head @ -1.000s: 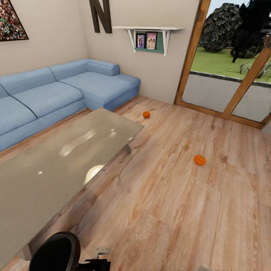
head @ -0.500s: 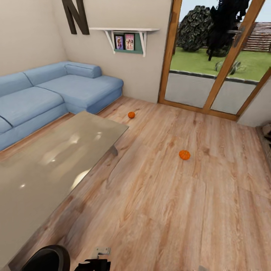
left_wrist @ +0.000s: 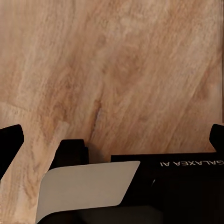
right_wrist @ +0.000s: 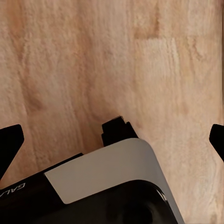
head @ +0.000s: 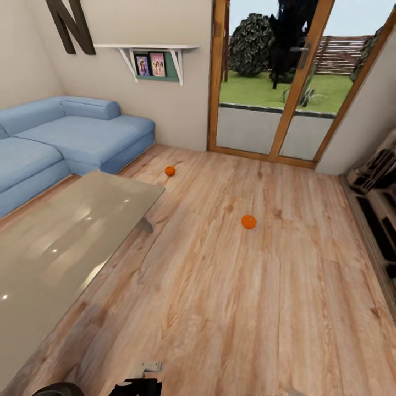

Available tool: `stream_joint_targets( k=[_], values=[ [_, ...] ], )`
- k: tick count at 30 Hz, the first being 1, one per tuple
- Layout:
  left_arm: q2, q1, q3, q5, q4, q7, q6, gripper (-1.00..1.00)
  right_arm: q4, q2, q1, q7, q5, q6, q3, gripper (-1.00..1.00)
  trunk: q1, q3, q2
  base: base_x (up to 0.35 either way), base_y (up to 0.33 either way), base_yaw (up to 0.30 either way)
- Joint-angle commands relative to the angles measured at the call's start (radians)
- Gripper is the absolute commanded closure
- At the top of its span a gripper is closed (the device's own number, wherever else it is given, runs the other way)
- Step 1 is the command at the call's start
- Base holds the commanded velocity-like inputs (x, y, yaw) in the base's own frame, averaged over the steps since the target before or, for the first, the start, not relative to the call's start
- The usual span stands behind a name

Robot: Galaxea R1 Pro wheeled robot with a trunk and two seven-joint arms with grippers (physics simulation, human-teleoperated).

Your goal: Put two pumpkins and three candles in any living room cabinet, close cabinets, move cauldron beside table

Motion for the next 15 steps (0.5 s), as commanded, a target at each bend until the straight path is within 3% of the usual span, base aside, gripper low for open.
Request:
stream_joint_targets(
  k=[1, 15],
  values=[
    [0.001, 0.000, -0.009, 0.010, -0.003, 0.007, 0.005, -1.00, -0.001, -0.001, 0.000, -0.006, -0.008, 0.001, 0.009, -1.00, 0.000, 0.000, 0.000, 0.000, 0.000, -0.278],
    [0.001, 0.000, -0.009, 0.010, -0.004, 0.007, 0.005, -1.00, -0.002, -0.001, 0.000, -0.006, -0.008, 0.001, 0.009, -1.00, 0.000, 0.010, 0.000, 0.000, 0.000, -0.277]
  ],
)
